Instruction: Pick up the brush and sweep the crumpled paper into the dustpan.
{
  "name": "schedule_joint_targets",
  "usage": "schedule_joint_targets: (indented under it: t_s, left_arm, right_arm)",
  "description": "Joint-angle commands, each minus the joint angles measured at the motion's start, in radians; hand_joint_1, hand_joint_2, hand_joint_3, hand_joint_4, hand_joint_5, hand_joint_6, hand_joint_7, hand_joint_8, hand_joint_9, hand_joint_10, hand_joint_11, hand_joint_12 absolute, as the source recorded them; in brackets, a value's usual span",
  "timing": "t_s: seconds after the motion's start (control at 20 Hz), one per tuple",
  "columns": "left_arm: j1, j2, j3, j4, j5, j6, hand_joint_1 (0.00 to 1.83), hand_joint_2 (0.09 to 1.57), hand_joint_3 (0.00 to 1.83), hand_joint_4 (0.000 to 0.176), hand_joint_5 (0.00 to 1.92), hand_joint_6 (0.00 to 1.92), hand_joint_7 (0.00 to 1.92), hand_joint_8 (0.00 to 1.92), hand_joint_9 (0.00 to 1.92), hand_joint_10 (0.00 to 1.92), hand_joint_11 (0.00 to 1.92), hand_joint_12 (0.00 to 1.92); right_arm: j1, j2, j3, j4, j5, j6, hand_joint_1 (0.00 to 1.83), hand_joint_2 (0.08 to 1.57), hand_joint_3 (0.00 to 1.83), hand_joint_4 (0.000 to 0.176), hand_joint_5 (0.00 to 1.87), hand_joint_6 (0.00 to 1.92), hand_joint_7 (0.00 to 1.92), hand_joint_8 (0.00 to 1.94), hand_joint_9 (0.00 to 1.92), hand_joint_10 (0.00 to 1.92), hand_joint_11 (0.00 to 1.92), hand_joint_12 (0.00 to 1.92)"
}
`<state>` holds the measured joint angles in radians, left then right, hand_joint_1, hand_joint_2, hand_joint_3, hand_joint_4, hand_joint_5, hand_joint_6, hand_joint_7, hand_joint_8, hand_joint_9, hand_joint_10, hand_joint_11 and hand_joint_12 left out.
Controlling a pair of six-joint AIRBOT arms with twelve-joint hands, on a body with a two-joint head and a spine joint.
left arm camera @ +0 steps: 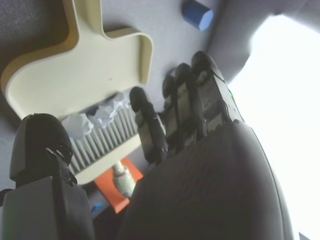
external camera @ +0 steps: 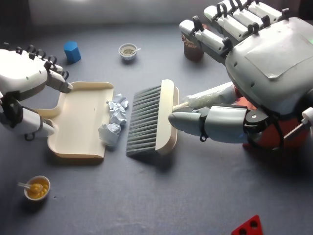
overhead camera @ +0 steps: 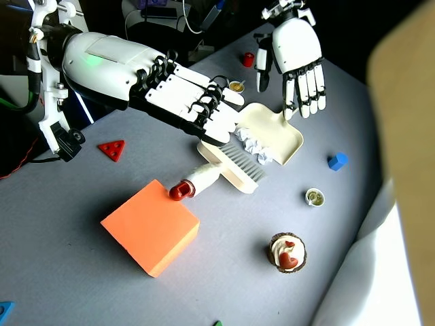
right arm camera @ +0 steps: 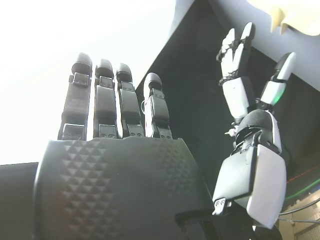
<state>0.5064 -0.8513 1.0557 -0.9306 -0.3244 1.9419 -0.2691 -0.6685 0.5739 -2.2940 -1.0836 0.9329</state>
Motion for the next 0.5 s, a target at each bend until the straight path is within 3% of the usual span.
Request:
schedule_joint_targets:
  t_s: [0.0, 0.15, 0.3, 0.45]
  left_arm:
    - [0.003, 0.001, 0.010, 0.010, -0.104, 0.004, 0.85, 1.02, 0.00, 0.072, 0.49, 0.01, 0.21, 0.00, 0.18, 0.00, 0.17, 0.08]
    - [0.028, -0.007, 0.024, -0.024, -0.145, 0.021, 0.83, 1.02, 0.00, 0.082, 0.49, 0.00, 0.23, 0.01, 0.16, 0.00, 0.14, 0.07]
    - [0.052, -0.011, 0.039, -0.044, -0.181, 0.021, 0.81, 1.03, 0.00, 0.069, 0.50, 0.01, 0.21, 0.01, 0.14, 0.00, 0.12, 0.06]
    - [0.080, -0.027, 0.063, -0.050, -0.197, 0.003, 0.81, 1.03, 0.00, 0.066, 0.53, 0.01, 0.21, 0.00, 0.17, 0.01, 0.16, 0.08]
  right_arm:
    - [0.016, 0.008, -0.006, -0.080, -0.084, 0.001, 0.00, 0.87, 0.00, 0.000, 0.08, 0.00, 0.11, 0.00, 0.14, 0.00, 0.17, 0.03]
    - [0.016, 0.009, -0.007, -0.080, -0.084, 0.001, 0.00, 0.88, 0.01, 0.000, 0.10, 0.01, 0.13, 0.01, 0.16, 0.01, 0.19, 0.04]
    - [0.016, 0.011, -0.009, -0.080, -0.087, 0.001, 0.00, 0.87, 0.00, 0.000, 0.11, 0.01, 0.14, 0.01, 0.17, 0.01, 0.19, 0.03]
    - [0.016, 0.013, -0.011, -0.080, -0.087, 0.001, 0.00, 0.89, 0.01, 0.000, 0.13, 0.01, 0.14, 0.01, 0.16, 0.00, 0.17, 0.02]
